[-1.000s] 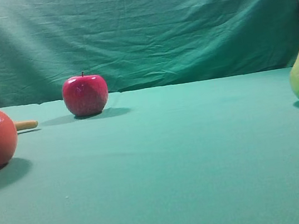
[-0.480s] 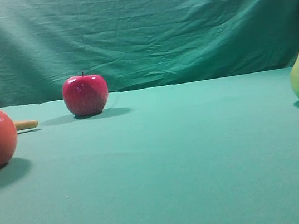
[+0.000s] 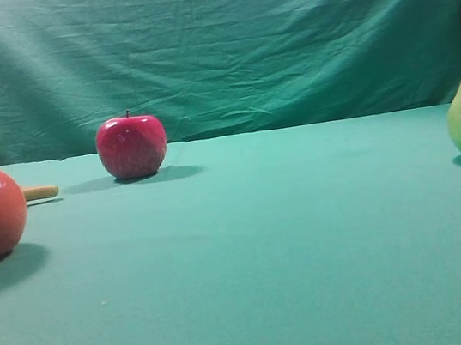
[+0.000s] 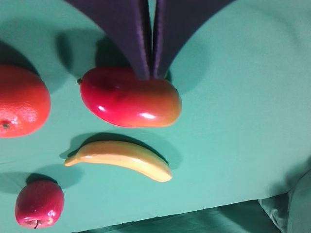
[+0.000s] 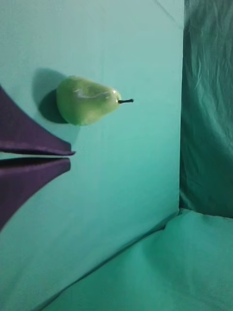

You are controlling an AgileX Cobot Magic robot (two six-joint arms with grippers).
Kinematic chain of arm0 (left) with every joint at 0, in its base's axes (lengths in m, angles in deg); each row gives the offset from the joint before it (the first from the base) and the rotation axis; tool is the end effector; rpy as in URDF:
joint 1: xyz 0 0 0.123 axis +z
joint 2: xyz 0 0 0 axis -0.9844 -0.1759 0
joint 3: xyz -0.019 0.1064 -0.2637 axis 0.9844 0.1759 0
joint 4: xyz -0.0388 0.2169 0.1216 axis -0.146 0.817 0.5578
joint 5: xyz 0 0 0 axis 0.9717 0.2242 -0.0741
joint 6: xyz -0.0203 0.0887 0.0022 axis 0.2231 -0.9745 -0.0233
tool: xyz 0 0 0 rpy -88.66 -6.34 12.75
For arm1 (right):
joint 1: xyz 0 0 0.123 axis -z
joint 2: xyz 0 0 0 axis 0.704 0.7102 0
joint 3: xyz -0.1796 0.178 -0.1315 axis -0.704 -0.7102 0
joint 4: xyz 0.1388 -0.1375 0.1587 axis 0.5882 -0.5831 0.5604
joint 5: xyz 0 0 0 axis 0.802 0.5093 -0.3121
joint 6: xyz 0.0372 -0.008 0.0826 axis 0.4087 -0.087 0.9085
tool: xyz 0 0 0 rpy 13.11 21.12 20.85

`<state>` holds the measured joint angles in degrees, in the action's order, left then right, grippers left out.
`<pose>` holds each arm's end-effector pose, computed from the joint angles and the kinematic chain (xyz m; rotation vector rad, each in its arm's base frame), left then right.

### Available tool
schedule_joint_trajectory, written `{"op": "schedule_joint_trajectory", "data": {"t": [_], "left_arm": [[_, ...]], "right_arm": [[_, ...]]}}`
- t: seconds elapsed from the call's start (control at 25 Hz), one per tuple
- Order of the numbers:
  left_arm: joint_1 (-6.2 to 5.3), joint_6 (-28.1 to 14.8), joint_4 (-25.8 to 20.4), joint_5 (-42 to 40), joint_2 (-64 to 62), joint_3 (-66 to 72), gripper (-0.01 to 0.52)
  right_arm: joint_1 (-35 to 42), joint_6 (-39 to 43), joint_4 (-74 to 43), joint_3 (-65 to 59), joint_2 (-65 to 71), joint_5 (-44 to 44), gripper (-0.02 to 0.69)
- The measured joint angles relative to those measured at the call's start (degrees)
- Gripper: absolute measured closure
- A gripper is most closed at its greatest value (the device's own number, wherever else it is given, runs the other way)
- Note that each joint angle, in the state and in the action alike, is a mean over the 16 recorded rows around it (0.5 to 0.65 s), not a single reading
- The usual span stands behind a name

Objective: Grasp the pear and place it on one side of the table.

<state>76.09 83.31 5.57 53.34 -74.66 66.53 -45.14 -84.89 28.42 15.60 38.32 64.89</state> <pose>0.0528 0.0025 0.1766 0.1129 1.8370 0.0889 0.0486 0.0051 0.2216 -0.0521 1.8585 0.0451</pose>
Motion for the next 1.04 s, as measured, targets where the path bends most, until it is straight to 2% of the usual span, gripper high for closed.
{"op": "schedule_joint_trajectory", "data": {"t": [0.4, 1.04], "left_arm": [[0.0, 0.0, 0.0, 0.0, 0.0, 0.0, 0.514], [0.0, 0.0, 0.0, 0.0, 0.0, 0.0, 0.514]], "right_arm": [[1.8, -1.3, -1.6, -9.9, -3.7, -5.2, 0.665], [1.8, -3.0, -2.3, -10.8, -3.7, -5.7, 0.665]]}}
